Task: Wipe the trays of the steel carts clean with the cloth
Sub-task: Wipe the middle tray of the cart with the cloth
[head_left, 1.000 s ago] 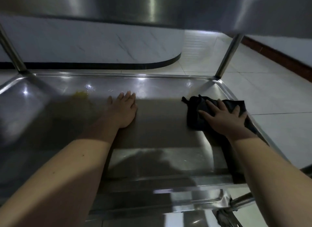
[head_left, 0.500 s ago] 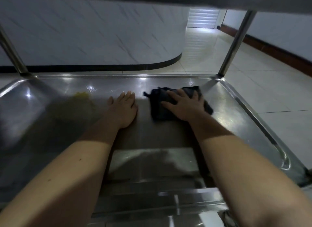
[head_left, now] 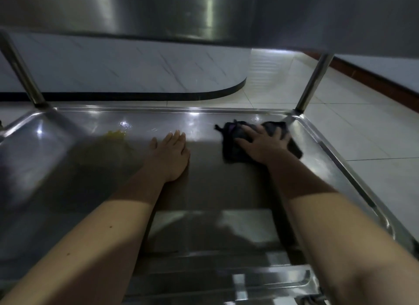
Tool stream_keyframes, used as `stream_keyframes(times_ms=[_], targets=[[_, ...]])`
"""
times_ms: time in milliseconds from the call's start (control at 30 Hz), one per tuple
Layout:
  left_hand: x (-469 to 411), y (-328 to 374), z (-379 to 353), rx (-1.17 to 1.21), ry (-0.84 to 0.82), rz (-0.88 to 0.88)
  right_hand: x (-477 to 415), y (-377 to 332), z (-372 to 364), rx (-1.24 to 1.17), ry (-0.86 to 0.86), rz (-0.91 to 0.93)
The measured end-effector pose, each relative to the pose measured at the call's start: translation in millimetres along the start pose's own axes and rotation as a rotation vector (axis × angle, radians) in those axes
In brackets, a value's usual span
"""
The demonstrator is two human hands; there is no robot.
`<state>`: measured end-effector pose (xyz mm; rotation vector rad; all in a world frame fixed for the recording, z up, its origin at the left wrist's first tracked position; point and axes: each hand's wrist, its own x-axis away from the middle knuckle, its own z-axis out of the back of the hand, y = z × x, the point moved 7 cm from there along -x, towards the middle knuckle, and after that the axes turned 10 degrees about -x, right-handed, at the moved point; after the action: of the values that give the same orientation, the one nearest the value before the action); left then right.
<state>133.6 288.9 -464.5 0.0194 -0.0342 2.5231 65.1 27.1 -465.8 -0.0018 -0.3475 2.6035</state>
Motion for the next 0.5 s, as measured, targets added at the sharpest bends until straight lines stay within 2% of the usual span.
stream_keyframes(times_ms=[100, 200, 367, 500], targets=[[0.4, -2.7, 1.4, 0.030, 0.010, 0.009, -3.0, -77.2, -18.7, 0.032, -0.028, 0.168], [0.6, -5.6, 2.4, 0.013, 0.016, 0.014, -3.9, -108.1, -22.6, 0.051, -0.034, 0.225], [0.1, -3.5, 3.7, -0.009, 0.016, 0.015, -5.8, -74.3, -11.3, 0.024, -0.024, 0.204], [-1.7, -3.9, 1.6, -0.032, 0.004, 0.017, -15.4, 12.4, 9.1, -0.003, 0.000, 0.019]])
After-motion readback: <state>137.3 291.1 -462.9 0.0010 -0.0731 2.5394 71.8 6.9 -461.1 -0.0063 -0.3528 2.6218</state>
